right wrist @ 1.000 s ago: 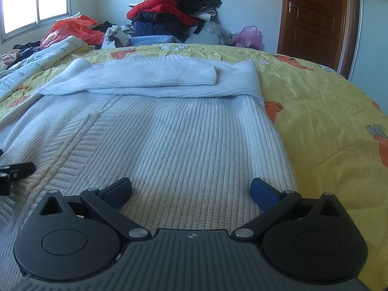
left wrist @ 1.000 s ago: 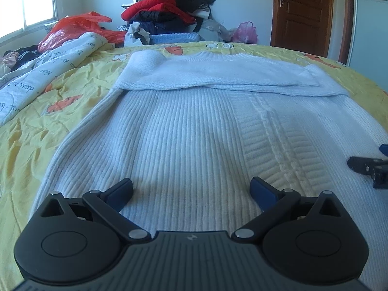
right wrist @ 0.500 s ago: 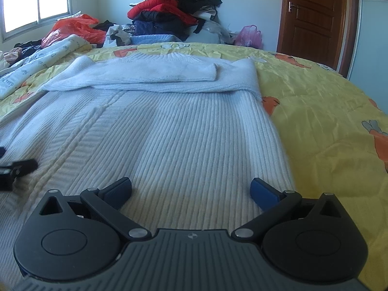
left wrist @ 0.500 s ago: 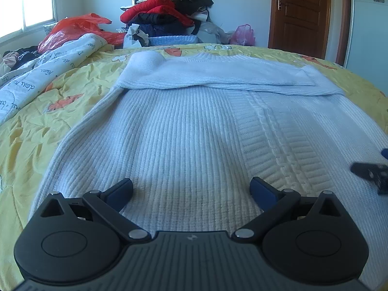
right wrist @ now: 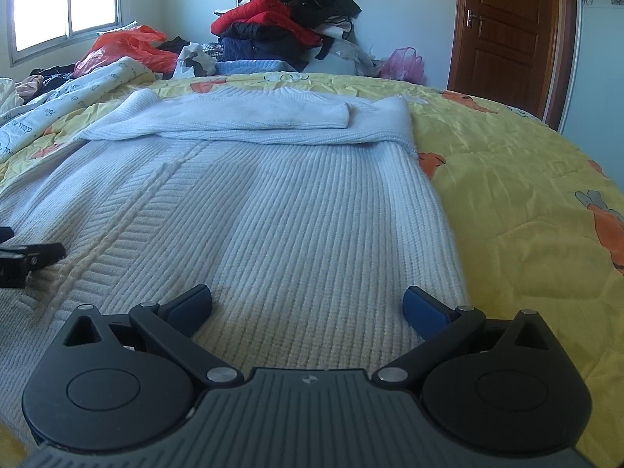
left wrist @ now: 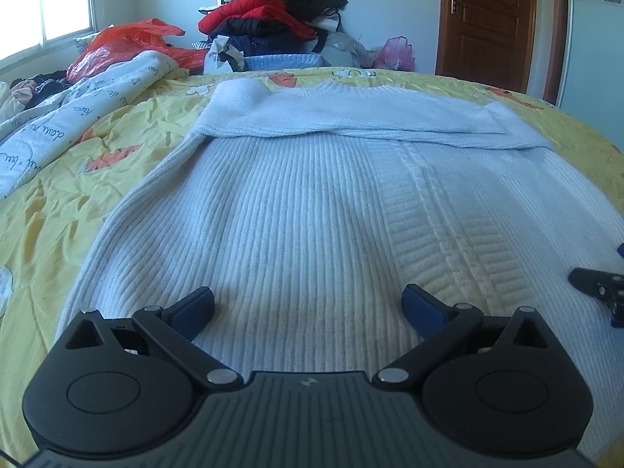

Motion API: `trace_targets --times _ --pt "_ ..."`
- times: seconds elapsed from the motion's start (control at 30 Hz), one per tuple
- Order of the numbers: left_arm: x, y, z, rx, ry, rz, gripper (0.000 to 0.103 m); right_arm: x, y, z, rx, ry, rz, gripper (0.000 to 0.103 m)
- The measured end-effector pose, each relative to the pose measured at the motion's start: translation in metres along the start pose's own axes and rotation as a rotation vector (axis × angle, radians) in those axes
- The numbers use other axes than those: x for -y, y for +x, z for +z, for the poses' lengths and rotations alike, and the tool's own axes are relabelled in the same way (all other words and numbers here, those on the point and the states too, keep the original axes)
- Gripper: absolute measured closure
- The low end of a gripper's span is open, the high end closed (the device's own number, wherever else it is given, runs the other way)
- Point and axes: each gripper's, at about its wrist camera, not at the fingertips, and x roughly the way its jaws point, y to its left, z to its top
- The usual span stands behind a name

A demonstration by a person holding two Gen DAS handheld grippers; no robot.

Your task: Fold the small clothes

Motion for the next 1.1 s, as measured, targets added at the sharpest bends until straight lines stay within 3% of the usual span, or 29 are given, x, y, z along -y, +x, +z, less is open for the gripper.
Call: trace_targets --times 1.1 --pt "-0.003 -0.011 -0.011 0.004 0.014 -0.015 0.000 0.001 0.000 0.000 -0.001 0.001 0.000 0.002"
